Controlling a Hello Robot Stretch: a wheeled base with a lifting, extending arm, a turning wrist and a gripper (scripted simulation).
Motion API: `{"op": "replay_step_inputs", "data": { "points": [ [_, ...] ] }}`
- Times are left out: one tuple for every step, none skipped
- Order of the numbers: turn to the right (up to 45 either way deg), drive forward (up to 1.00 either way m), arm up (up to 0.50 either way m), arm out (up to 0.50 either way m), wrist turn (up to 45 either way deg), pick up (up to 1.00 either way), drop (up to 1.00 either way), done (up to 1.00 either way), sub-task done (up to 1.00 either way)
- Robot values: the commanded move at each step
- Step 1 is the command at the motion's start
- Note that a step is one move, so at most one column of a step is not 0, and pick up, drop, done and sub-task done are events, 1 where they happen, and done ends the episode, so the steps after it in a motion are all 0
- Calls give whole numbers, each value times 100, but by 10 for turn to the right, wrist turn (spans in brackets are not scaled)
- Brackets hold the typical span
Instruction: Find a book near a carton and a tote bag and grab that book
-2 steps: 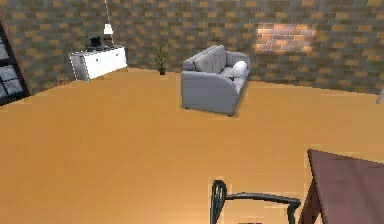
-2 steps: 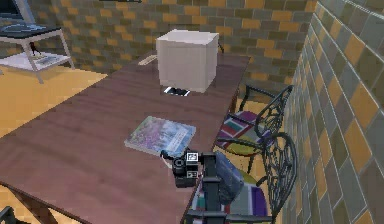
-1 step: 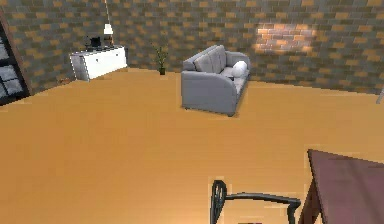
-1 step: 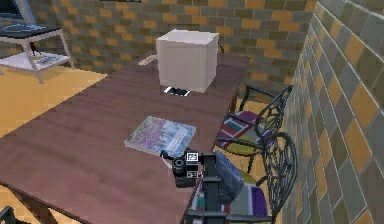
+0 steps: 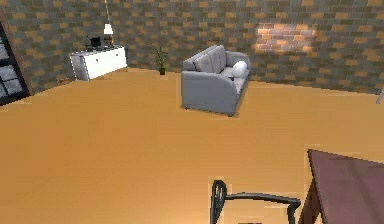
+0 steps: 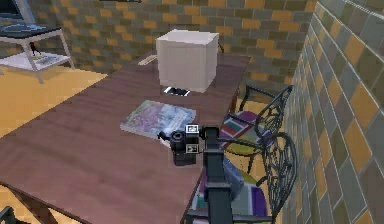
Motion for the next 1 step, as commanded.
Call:
{"op": "replay_step_inputs", "data": {
  "points": [
    [0, 0, 0, 0, 0, 0, 0, 100, 0]
  ]
}}
